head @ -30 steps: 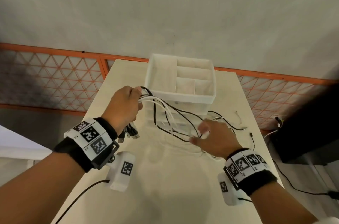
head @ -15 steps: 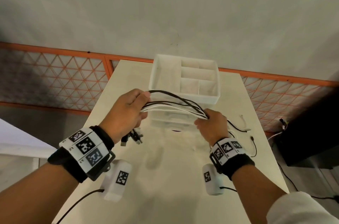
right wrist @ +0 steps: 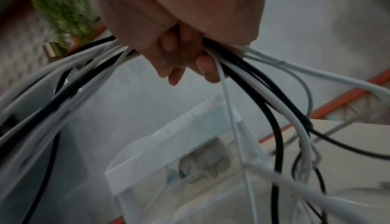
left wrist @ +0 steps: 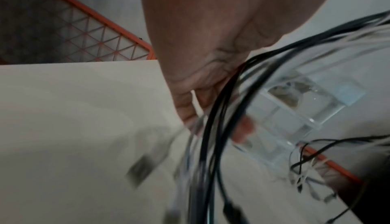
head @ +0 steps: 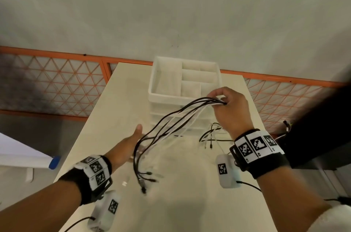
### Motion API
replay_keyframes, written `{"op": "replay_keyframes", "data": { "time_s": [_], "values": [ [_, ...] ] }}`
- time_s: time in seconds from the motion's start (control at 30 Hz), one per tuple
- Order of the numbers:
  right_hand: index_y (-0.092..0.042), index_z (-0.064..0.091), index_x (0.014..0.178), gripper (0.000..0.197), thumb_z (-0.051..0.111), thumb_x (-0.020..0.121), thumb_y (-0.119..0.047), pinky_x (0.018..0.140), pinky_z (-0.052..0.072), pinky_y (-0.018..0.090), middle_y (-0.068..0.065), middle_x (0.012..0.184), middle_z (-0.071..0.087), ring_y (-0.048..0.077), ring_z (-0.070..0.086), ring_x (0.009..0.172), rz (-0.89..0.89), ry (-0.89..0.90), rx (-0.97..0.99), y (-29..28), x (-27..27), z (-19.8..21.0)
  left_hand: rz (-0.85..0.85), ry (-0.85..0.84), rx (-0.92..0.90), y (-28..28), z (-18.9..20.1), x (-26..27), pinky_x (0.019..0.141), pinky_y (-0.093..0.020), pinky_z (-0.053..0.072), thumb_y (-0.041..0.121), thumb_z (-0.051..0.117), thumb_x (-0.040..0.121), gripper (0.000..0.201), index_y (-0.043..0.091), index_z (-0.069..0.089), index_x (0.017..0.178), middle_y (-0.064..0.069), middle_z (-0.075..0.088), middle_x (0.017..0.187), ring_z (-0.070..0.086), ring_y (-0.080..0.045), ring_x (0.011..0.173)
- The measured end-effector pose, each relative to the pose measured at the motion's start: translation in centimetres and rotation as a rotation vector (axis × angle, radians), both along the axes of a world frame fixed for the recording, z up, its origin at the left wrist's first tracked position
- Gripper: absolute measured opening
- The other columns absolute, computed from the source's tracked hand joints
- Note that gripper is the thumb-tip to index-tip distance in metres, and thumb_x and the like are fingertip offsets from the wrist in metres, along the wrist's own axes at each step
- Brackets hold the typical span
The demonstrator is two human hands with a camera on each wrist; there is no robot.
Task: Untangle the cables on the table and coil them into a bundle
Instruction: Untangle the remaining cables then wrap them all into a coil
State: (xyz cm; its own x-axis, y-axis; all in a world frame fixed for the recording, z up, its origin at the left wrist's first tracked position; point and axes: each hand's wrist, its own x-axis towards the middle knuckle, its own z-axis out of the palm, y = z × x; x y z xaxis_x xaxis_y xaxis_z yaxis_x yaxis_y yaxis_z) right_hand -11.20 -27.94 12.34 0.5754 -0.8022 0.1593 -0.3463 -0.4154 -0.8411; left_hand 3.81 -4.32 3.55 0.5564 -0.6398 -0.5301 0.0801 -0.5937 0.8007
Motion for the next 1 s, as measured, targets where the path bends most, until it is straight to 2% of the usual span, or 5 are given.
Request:
{"op": "replay_keyframes", "data": {
  "time_s": [0.13, 0.3, 0.67, 0.83, 1.0],
  "values": [
    [-0.019, 0.057, 0.087, 0.018, 0.071, 0.085, -0.009, 0.042, 0.036, 0.023, 0.005, 0.063, 0.058, 0.011, 0.041, 0.046, 0.143, 0.027, 0.013, 2.1, 1.4, 0.5, -0.205, -0.035, -0.235, -3.8, 5.8, -1.7, 0.112, -0.039, 0.036, 0.097, 0.023, 0.064, 0.093, 0.036, 0.063, 0.123, 0.011, 0.068, 0.126, 0.057, -0.003, 0.120],
    [-0.011, 0.046, 0.073, 0.029, 0.074, 0.075, -0.003, 0.049, 0.033, 0.025, -0.003, 0.060, 0.044, 0.009, 0.035, 0.052, 0.126, -0.104, -0.036, 2.0, 1.5, 1.1, -0.163, -0.098, -0.501, -7.2, 11.1, -4.4, 0.056, -0.027, 0.040, 0.057, 0.050, 0.091, 0.045, 0.017, 0.067, 0.080, 0.000, 0.051, 0.051, 0.047, -0.013, 0.045],
    [-0.019, 0.046, 0.070, 0.027, 0.068, 0.084, -0.010, 0.050, 0.035, 0.014, -0.006, 0.057, 0.050, 0.014, 0.048, 0.055, 0.027, 0.232, -0.081, -1.6, -2.9, -6.8, 0.001, -0.252, -0.559, -7.0, 14.8, -2.1, 0.041, -0.019, 0.022, 0.037, 0.055, 0.097, 0.046, -0.001, 0.062, 0.072, 0.007, 0.029, 0.041, 0.020, -0.011, 0.036],
    [-0.030, 0.057, 0.083, 0.019, 0.070, 0.084, -0.016, 0.067, 0.059, 0.050, 0.008, 0.075, 0.072, 0.037, 0.070, 0.071, -0.155, -0.228, 0.123, -2.6, -2.7, -4.4, 0.110, -0.411, -0.335, -6.3, 13.3, -0.4, 0.043, -0.025, 0.025, 0.043, 0.052, 0.097, 0.046, 0.011, 0.062, 0.065, -0.001, 0.034, 0.048, 0.027, -0.011, 0.034],
    [-0.016, 0.055, 0.070, 0.030, 0.082, 0.081, -0.023, 0.053, 0.045, 0.023, 0.007, 0.065, 0.062, 0.018, 0.053, 0.054, 0.022, -0.066, -0.064, -2.2, -3.8, -5.4, 0.348, -0.328, -0.403, -5.6, 13.4, 1.1, 0.046, -0.024, 0.020, 0.043, 0.055, 0.096, 0.046, 0.008, 0.061, 0.066, 0.002, 0.033, 0.045, 0.021, -0.017, 0.043]
  ]
}}
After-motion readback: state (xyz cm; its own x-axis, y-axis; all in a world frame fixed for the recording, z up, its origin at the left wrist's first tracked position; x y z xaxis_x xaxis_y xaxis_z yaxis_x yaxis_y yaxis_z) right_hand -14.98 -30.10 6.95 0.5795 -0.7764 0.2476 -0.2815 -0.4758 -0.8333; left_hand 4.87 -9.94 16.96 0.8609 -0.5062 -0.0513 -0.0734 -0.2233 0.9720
